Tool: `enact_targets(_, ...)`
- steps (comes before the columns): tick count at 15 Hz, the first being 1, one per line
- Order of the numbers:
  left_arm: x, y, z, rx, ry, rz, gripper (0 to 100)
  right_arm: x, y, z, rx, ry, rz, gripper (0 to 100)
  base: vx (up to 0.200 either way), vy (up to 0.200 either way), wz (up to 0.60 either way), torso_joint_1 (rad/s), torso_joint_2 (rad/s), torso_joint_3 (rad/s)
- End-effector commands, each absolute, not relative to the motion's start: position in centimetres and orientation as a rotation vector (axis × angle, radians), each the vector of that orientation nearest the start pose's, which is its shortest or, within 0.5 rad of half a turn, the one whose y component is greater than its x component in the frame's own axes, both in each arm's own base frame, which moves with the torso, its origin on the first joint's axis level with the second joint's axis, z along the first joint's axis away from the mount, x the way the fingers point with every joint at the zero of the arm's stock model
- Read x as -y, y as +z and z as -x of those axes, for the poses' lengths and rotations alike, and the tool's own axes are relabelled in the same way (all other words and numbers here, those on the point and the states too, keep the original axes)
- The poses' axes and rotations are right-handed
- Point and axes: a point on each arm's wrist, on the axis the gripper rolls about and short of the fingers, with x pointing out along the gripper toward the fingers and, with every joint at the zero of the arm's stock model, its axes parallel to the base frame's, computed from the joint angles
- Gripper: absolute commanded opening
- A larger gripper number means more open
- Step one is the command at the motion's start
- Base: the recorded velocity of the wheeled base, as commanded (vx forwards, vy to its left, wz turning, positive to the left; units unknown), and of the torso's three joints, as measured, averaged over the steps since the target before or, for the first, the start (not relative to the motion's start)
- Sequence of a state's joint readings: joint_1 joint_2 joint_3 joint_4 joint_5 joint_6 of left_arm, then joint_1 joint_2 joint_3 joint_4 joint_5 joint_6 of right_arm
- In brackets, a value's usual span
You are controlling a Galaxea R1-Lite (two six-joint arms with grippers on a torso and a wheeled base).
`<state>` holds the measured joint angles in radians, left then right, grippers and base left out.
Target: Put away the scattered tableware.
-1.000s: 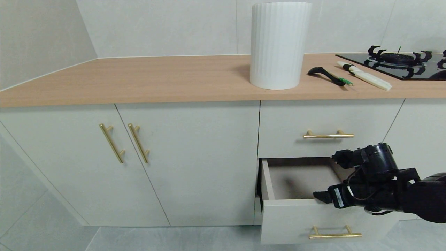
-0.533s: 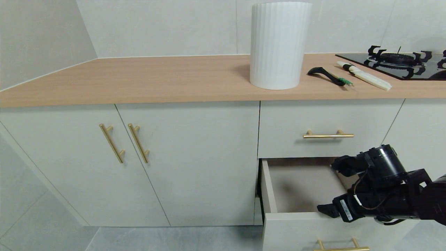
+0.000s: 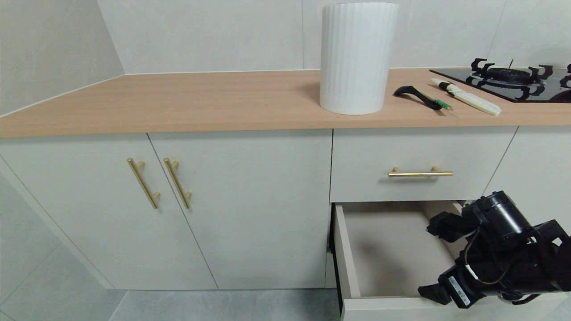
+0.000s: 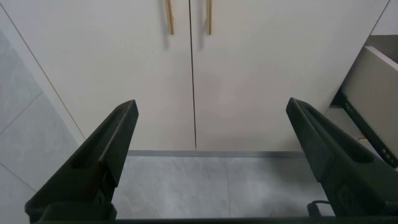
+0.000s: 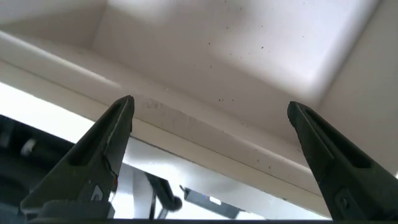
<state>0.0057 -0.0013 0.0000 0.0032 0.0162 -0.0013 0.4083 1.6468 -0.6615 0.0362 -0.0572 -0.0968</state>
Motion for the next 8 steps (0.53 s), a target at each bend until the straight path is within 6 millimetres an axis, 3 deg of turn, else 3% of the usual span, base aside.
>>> enact_targets(1, 0.0, 7.5, 2.3, -0.003, 0.023, 0.002, 100, -9.4, 11.3, -20.8, -0.994, 0.391, 0.347, 100, 0.0, 0.0, 0.0, 0.0, 0.0, 0.0)
enact_targets(8, 0.0, 7.5, 2.3, -0.003, 0.023, 0.002, 100, -10.9, 11.2, -17.7, -1.129, 0.496, 0.476, 100, 0.0, 0.0, 0.0, 0.0, 0.0, 0.0)
